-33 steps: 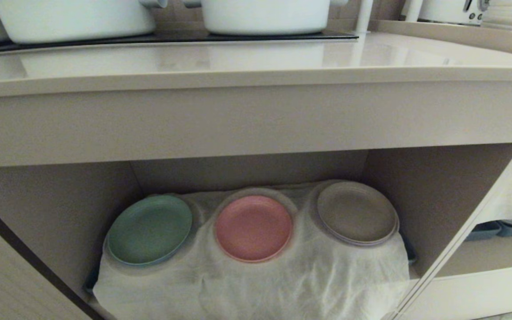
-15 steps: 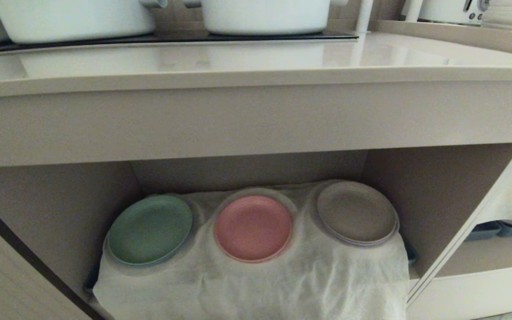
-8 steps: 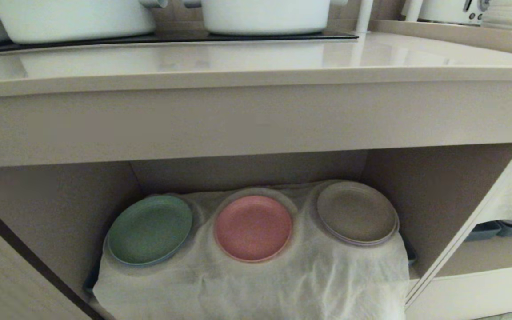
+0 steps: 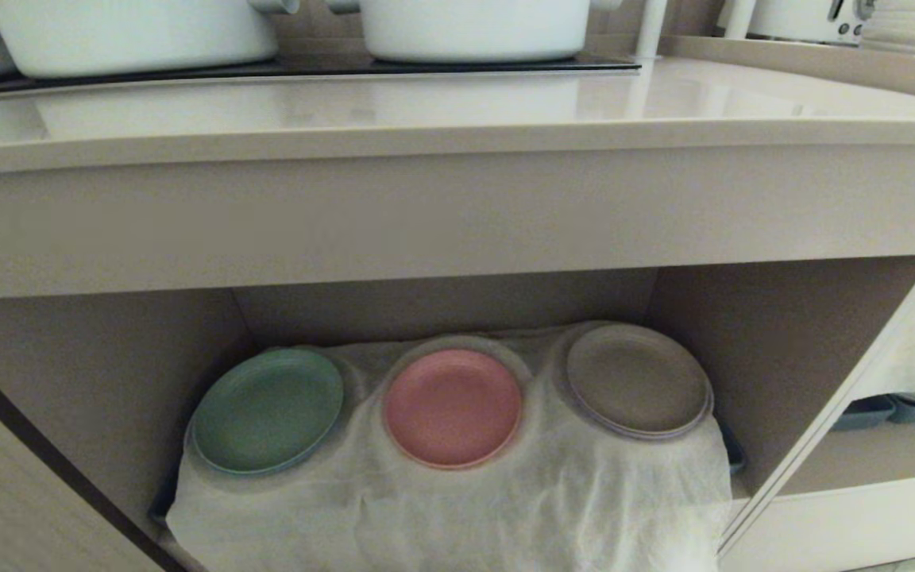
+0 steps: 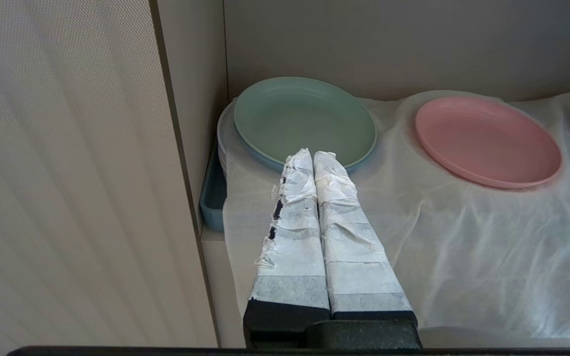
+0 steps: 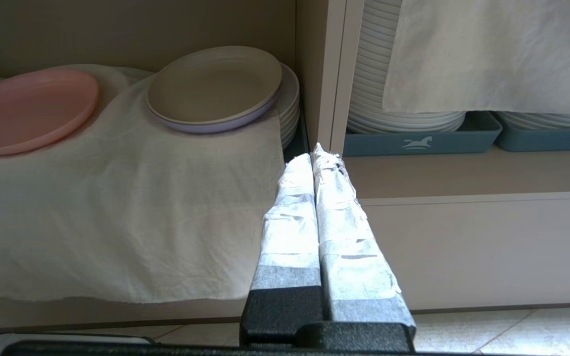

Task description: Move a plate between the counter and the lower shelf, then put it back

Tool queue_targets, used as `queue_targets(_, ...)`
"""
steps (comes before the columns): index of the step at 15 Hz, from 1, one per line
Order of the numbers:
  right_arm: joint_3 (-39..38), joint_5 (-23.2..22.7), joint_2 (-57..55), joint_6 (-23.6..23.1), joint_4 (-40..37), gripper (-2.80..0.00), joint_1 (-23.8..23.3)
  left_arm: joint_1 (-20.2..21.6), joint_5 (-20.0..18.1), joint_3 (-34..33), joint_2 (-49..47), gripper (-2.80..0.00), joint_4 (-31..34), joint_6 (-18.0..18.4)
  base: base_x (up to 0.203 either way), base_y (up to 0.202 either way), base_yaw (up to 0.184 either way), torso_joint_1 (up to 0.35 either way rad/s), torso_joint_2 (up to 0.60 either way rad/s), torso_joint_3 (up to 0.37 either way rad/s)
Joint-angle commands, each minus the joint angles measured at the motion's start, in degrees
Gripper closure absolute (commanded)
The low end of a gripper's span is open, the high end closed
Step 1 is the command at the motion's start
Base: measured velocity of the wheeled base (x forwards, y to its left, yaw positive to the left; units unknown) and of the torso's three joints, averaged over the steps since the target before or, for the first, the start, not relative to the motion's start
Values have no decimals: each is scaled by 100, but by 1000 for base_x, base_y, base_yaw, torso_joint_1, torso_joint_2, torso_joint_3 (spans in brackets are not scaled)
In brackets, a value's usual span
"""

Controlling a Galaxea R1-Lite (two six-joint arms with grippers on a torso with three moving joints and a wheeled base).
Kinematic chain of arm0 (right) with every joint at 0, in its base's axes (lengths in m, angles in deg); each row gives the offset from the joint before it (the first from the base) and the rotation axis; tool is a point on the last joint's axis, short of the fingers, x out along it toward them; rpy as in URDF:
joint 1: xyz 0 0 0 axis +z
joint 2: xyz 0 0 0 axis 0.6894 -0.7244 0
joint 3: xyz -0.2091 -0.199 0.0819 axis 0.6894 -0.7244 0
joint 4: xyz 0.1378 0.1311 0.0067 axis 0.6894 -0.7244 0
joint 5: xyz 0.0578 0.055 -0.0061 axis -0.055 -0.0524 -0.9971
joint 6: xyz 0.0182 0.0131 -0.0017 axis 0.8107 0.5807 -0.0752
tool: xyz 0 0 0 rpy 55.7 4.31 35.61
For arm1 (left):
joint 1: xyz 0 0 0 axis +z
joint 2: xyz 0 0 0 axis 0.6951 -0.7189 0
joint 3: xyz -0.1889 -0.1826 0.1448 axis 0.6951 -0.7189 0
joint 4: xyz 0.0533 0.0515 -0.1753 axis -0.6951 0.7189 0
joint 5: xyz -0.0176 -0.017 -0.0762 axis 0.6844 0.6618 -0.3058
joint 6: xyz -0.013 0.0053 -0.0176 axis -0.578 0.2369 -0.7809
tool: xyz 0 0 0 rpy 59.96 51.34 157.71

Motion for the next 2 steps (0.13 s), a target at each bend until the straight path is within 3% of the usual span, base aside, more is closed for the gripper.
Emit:
queue_targets(1, 0, -4, -7, -2, 1, 0, 2, 0, 0, 0, 2, 0, -3, -5, 0, 0, 0, 0, 0, 0)
queue_targets(2, 0, -4, -7, -2, 1, 0, 2, 0, 0, 0, 2, 0, -3, -5, 0, 0, 0, 0, 0, 0)
